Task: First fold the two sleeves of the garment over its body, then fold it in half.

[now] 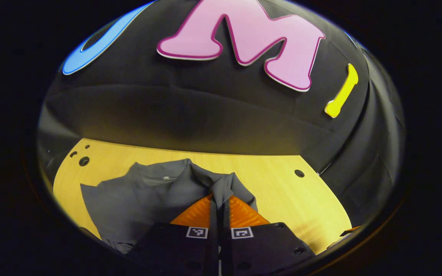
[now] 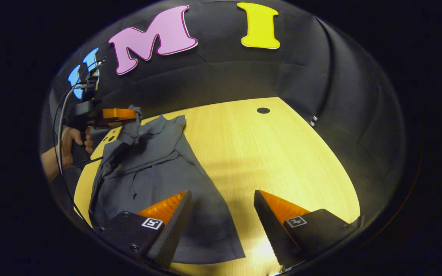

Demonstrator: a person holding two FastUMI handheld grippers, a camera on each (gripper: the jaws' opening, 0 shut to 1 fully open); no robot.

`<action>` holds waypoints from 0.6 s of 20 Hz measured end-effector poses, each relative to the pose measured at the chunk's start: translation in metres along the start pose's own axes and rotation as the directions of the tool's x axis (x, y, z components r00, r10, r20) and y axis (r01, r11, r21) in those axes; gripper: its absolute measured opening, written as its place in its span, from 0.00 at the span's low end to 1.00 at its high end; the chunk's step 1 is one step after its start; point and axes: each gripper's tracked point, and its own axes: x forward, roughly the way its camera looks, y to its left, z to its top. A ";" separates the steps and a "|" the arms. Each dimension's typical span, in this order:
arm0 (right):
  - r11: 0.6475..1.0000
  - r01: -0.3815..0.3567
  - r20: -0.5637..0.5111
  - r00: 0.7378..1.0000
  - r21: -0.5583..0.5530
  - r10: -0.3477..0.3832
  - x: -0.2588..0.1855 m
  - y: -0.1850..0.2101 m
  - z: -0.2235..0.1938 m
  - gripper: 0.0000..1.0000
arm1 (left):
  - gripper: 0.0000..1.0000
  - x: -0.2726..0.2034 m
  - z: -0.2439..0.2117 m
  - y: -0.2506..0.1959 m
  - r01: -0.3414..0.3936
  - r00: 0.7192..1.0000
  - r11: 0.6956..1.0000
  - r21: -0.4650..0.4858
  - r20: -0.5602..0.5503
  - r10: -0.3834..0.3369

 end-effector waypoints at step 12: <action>0.997 -0.057 -0.047 0.997 -0.052 0.054 0.008 0.010 -0.019 0.99 | 0.98 -0.051 -0.021 0.002 -0.043 0.999 0.994 0.098 0.013 0.042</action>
